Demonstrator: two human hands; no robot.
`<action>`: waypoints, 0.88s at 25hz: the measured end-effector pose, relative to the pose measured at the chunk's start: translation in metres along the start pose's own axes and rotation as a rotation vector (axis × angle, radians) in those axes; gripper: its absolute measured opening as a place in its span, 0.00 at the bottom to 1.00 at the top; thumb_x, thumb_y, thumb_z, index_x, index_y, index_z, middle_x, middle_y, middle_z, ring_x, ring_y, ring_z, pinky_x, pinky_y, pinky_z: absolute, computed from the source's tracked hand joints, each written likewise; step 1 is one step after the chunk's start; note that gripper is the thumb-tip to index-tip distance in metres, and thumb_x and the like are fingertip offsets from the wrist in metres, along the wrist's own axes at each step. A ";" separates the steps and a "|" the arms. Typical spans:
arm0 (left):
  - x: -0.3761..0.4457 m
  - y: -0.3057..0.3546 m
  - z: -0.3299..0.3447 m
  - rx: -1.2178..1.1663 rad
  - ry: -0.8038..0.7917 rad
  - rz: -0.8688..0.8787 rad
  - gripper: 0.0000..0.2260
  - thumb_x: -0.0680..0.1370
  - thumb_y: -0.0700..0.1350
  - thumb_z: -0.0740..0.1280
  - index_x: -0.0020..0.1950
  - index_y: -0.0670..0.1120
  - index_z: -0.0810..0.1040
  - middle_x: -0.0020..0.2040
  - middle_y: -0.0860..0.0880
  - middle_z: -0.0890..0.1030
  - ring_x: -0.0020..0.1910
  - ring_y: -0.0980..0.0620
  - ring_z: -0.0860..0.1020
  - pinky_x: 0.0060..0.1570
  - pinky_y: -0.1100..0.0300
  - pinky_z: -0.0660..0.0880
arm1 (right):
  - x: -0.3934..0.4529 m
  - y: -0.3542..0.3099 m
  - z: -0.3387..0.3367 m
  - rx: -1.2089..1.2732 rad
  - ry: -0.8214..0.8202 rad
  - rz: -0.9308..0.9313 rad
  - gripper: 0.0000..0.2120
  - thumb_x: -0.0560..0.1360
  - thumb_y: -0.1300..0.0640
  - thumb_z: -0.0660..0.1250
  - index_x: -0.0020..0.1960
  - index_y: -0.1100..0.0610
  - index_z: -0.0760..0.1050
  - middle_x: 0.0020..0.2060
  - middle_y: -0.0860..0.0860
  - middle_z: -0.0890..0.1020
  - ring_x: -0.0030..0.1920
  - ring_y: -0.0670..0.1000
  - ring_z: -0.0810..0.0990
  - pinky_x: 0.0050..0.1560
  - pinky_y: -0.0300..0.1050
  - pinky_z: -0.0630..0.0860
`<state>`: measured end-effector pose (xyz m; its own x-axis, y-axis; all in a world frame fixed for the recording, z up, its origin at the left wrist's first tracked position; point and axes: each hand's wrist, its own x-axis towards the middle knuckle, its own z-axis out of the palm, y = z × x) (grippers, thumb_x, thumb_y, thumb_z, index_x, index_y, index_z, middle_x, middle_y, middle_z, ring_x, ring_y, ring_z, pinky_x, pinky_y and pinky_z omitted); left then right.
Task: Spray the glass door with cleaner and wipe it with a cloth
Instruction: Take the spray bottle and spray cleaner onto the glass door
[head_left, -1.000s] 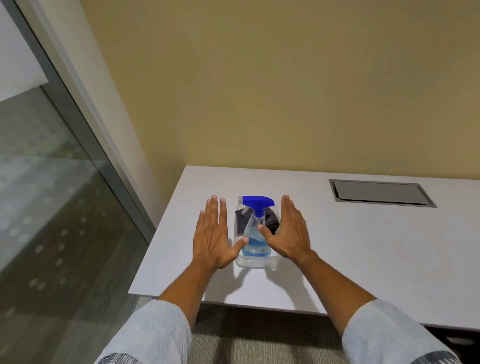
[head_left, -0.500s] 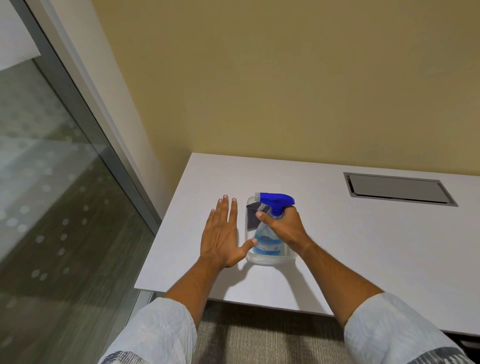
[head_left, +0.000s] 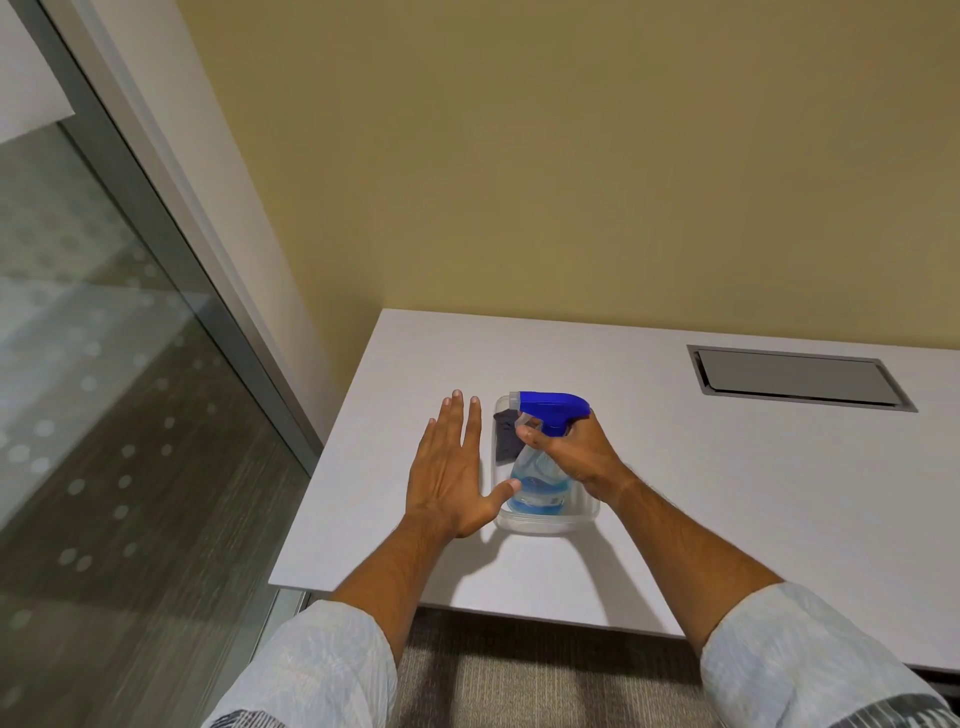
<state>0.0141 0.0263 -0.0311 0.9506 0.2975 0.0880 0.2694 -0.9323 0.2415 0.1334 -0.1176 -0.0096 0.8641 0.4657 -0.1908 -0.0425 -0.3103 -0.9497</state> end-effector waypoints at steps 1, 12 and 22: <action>-0.001 0.000 -0.001 0.002 0.000 0.000 0.46 0.71 0.74 0.49 0.75 0.51 0.28 0.78 0.47 0.32 0.78 0.48 0.35 0.75 0.52 0.37 | -0.001 -0.002 -0.001 0.008 -0.016 0.009 0.26 0.70 0.54 0.77 0.64 0.57 0.73 0.52 0.53 0.81 0.52 0.52 0.79 0.40 0.33 0.75; -0.003 -0.006 -0.014 0.066 0.045 0.023 0.47 0.71 0.74 0.49 0.78 0.50 0.31 0.78 0.47 0.32 0.77 0.48 0.34 0.75 0.53 0.37 | 0.003 -0.021 -0.008 0.167 -0.086 0.096 0.33 0.68 0.58 0.79 0.68 0.61 0.69 0.60 0.59 0.79 0.62 0.59 0.76 0.61 0.59 0.77; 0.009 -0.001 -0.092 0.105 0.183 0.062 0.46 0.73 0.72 0.49 0.79 0.46 0.34 0.78 0.44 0.34 0.79 0.46 0.36 0.77 0.49 0.40 | -0.017 -0.105 -0.028 0.189 -0.066 -0.186 0.14 0.69 0.58 0.78 0.54 0.52 0.81 0.50 0.53 0.86 0.55 0.53 0.83 0.60 0.51 0.78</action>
<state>0.0088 0.0485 0.0580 0.9247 0.2627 0.2754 0.2353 -0.9633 0.1289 0.1375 -0.1162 0.1001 0.8315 0.5551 -0.0190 0.0152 -0.0570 -0.9983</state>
